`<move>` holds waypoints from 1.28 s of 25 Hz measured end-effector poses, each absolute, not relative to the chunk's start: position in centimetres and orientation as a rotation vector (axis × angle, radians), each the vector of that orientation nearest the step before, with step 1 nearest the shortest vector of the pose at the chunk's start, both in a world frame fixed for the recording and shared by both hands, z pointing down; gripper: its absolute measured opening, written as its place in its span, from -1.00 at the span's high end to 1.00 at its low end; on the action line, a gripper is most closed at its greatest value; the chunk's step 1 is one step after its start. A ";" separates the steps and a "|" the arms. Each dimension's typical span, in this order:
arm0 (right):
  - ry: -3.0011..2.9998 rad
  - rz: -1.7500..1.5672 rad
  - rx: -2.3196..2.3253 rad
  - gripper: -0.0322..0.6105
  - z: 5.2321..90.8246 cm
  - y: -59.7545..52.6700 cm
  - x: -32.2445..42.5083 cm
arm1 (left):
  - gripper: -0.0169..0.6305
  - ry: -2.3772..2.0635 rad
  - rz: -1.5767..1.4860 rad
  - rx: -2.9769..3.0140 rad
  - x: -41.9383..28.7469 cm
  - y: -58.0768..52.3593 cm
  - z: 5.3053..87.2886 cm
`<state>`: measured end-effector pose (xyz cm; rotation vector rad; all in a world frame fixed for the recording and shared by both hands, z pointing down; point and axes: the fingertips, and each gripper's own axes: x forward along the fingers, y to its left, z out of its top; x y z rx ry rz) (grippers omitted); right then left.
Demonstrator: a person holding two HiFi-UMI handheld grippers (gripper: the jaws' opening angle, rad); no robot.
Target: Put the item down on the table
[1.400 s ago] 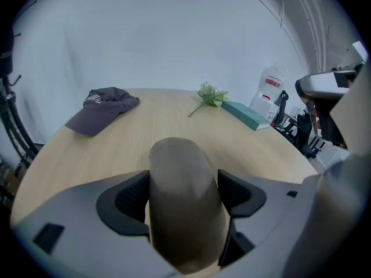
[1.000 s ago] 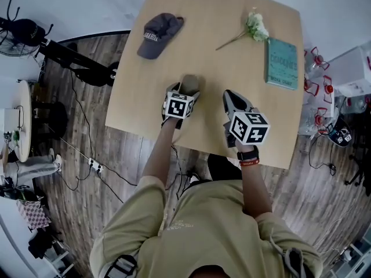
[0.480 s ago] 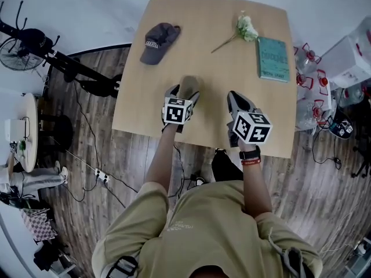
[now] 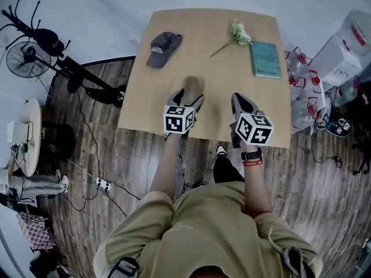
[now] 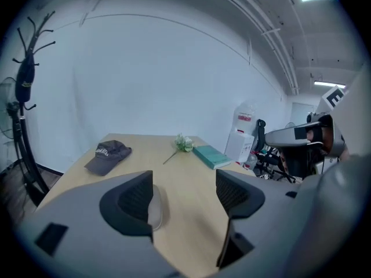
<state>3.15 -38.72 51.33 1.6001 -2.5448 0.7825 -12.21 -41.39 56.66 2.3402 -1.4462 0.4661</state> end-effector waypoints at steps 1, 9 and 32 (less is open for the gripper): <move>-2.552 0.768 1.601 0.85 50.9 -37.8 3.0 | -0.12 -1.455 0.441 2.349 -12.2 -40.4 55.9; -2.591 0.662 1.614 0.85 47.7 -31.4 2.1 | 0.24 -1.519 0.299 2.412 -12.5 -32.7 50.6; -2.626 0.450 1.623 0.85 44.9 -20.7 0.7 | 0.76 -1.702 0.095 2.468 -13.9 -19.7 43.5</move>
